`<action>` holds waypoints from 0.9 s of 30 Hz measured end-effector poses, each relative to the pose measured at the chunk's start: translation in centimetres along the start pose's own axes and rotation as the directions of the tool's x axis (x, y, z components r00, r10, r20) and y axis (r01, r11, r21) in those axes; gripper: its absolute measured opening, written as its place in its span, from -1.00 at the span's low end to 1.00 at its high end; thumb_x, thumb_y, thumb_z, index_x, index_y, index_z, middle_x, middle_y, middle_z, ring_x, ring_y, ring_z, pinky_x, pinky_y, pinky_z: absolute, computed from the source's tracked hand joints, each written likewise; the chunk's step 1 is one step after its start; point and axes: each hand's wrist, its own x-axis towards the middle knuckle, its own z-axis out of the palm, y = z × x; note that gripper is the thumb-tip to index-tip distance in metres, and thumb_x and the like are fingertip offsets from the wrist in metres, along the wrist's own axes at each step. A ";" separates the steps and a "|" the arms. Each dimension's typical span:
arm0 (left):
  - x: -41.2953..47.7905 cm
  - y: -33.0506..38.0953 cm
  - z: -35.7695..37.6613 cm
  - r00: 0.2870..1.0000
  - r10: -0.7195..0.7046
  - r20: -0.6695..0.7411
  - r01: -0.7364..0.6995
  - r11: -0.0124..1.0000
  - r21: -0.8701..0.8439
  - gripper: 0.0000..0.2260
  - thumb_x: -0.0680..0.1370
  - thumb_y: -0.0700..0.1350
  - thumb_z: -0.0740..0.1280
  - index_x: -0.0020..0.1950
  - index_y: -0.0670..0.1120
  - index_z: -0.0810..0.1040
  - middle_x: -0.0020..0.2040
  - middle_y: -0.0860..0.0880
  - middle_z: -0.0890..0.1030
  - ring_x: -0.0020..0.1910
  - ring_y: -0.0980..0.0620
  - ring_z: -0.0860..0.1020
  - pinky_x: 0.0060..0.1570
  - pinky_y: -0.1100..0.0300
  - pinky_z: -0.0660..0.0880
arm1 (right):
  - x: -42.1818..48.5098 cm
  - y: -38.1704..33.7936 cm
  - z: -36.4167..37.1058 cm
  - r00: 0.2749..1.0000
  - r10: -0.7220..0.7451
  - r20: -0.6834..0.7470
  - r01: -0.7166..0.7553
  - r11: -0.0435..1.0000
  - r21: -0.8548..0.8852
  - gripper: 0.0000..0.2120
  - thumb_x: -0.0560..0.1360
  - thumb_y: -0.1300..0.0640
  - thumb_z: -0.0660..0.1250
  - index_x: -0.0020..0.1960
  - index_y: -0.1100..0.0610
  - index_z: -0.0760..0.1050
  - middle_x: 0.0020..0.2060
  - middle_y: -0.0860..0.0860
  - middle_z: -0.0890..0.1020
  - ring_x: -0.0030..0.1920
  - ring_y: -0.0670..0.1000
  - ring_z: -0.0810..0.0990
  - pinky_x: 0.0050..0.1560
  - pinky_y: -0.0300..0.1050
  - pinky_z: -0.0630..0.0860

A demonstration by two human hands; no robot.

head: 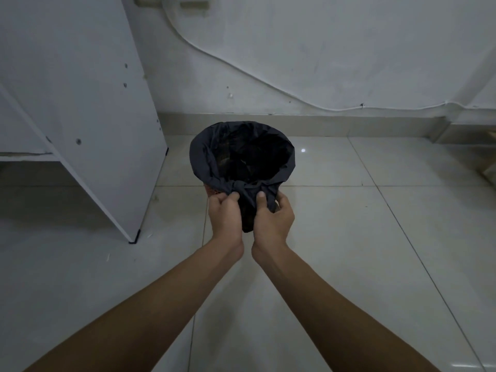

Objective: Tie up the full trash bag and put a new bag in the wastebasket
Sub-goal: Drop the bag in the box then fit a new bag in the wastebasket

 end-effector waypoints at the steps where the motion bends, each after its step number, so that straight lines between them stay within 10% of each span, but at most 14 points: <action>1: -0.2 0.0 0.2 0.999 -0.015 0.031 0.016 1.000 -0.020 -0.75 0.56 -0.17 0.32 0.20 -0.23 0.46 0.13 -0.21 0.62 0.11 -0.17 0.62 0.17 -0.14 0.57 | 0.1 0.1 -0.1 0.999 -0.014 -0.029 0.013 1.000 -0.023 -0.86 0.60 0.24 0.35 0.14 0.22 0.55 0.03 0.13 0.69 0.05 0.08 0.68 0.07 -0.12 0.66; 6: -0.7 -0.1 1.0 0.991 -0.026 0.130 0.022 0.999 0.030 -0.78 0.63 -0.06 0.30 0.20 -0.16 0.45 0.14 -0.16 0.63 0.10 -0.10 0.64 0.14 -0.06 0.59 | 0.1 0.6 -0.5 0.984 -0.178 -0.002 0.174 0.962 -0.212 -0.81 0.64 0.17 0.28 -0.11 0.22 0.55 -0.18 0.11 0.67 -0.15 0.01 0.64 -0.02 -0.01 0.64; 11: -0.8 0.2 0.9 0.981 -0.036 0.192 0.029 0.999 0.036 -0.85 0.66 -0.11 0.24 0.16 -0.14 0.51 0.01 -0.13 0.68 -0.13 0.05 0.70 -0.23 0.26 0.61 | -0.7 1.2 -1.2 0.953 -0.210 0.220 0.275 0.902 -0.331 -0.77 0.66 -0.06 0.19 0.05 0.06 0.53 0.08 0.05 0.54 0.08 -0.08 0.57 0.18 -0.14 0.54; 18: -1.0 1.0 0.9 0.960 -0.141 0.243 0.140 0.990 0.020 -0.70 0.70 -0.06 0.14 0.37 -0.15 0.46 0.17 -0.13 0.65 0.09 -0.03 0.65 -0.04 0.20 0.60 | -0.8 1.3 -1.6 0.940 -0.293 0.177 0.341 0.846 -0.410 -0.78 0.64 0.04 0.29 0.23 0.12 0.47 -0.05 -0.14 0.61 -0.04 -0.25 0.58 -0.07 -0.44 0.46; 23: -0.9 1.6 0.4 0.922 -0.213 0.324 0.215 0.976 0.030 -0.65 0.71 -0.01 0.11 0.44 -0.12 0.43 0.24 -0.13 0.62 0.20 -0.05 0.60 0.20 0.12 0.54 | -0.7 0.8 -1.8 0.907 -0.312 0.282 0.410 0.805 -0.429 -0.79 0.64 0.06 0.27 0.20 0.15 0.51 0.01 -0.01 0.65 0.04 -0.07 0.61 0.07 -0.21 0.54; 27: -0.6 2.2 0.2 0.888 -0.268 0.374 0.292 0.956 -0.009 -0.60 0.72 0.02 0.08 0.42 -0.17 0.45 0.27 -0.18 0.61 0.15 -0.03 0.63 -0.09 0.24 0.63 | -0.9 1.2 -2.5 0.814 -0.381 0.439 0.578 0.618 -0.534 -0.73 0.65 0.14 0.24 0.30 0.20 0.54 0.13 0.08 0.64 0.12 0.03 0.60 0.16 -0.05 0.55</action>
